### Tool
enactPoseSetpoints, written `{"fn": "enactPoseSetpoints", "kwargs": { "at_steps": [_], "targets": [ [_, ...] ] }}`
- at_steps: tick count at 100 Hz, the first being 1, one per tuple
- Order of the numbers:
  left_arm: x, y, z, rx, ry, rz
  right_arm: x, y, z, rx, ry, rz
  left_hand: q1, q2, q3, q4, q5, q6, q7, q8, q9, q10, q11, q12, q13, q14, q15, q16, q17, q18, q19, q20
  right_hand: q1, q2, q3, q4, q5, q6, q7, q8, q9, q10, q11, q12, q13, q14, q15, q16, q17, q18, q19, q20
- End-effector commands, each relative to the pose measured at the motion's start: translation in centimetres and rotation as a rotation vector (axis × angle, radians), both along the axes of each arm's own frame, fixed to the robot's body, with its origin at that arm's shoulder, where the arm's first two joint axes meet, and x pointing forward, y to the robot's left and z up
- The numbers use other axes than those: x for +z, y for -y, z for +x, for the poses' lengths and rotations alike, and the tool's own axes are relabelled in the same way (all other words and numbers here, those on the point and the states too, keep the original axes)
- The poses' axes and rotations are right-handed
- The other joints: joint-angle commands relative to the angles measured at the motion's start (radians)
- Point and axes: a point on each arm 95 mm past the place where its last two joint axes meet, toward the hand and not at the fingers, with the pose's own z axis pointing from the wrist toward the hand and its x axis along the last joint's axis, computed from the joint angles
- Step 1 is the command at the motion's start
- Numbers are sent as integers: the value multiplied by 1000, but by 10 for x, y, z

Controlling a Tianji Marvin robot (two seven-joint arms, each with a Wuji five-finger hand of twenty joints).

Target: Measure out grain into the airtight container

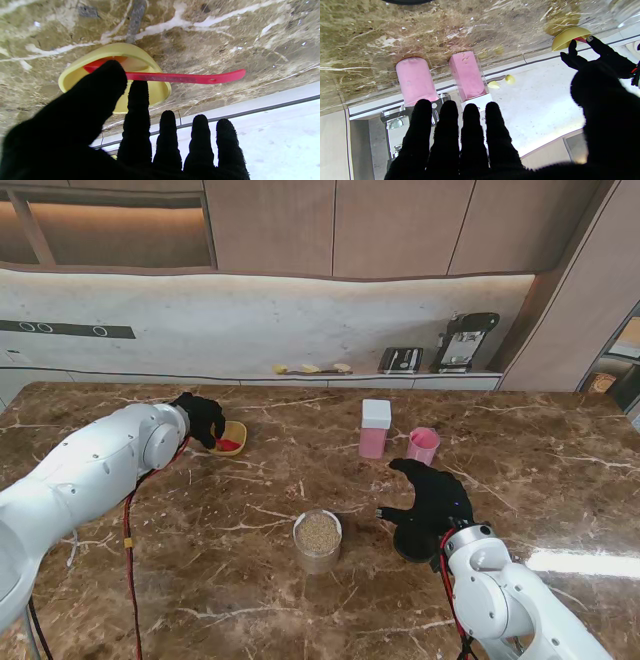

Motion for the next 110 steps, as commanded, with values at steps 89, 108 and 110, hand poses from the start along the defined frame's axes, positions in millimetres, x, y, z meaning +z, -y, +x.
{"fn": "enactPoseSetpoints", "kwargs": {
  "at_steps": [89, 108, 110],
  "targets": [
    [0, 7, 1, -68, 0, 68, -3, 3, -4, 10, -11, 17, 35, -43, 6, -62, -9, 59, 164, 39, 82, 5, 40, 6, 21, -14, 65, 6, -13, -13, 109, -4, -11, 26, -18, 36, 17, -29, 1, -11, -34, 5, -9, -3, 2, 8, 6, 17, -1, 14, 21, 5],
    [-4, 5, 1, -60, 3, 65, -4, 3, -4, 15, -14, 16, -13, -14, 60, 0, -31, 80, 90, 23, 88, 2, 41, 7, 24, -15, 67, 6, -14, -13, 112, -13, -11, 25, -19, 36, 17, -32, 0, -11, -34, 6, -9, -3, 2, 8, 6, 18, -1, 14, 20, 6],
    [-4, 5, 1, -60, 4, 64, -4, 3, -4, 15, -16, 16, -14, -14, 60, 2, -28, 79, 75, 21, 89, 2, 41, 7, 24, -15, 66, 5, -14, -13, 112, -14, -11, 26, -19, 36, 17, -32, 0, -11, -34, 6, -9, -3, 1, 8, 5, 18, -1, 14, 20, 7]
  ]
}}
